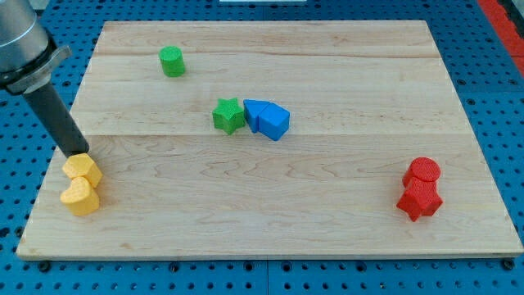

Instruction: Slide the blue cube to the center right

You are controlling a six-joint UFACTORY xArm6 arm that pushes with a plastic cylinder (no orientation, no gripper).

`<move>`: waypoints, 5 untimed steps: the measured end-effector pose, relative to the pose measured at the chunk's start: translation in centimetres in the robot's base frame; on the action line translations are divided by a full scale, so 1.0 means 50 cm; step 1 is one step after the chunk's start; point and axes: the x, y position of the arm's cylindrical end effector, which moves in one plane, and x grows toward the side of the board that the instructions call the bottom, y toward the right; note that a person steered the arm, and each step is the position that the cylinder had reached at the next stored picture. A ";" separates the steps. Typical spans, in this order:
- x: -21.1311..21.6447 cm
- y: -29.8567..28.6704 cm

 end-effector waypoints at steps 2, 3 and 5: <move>-0.074 -0.031; -0.066 -0.031; -0.062 -0.016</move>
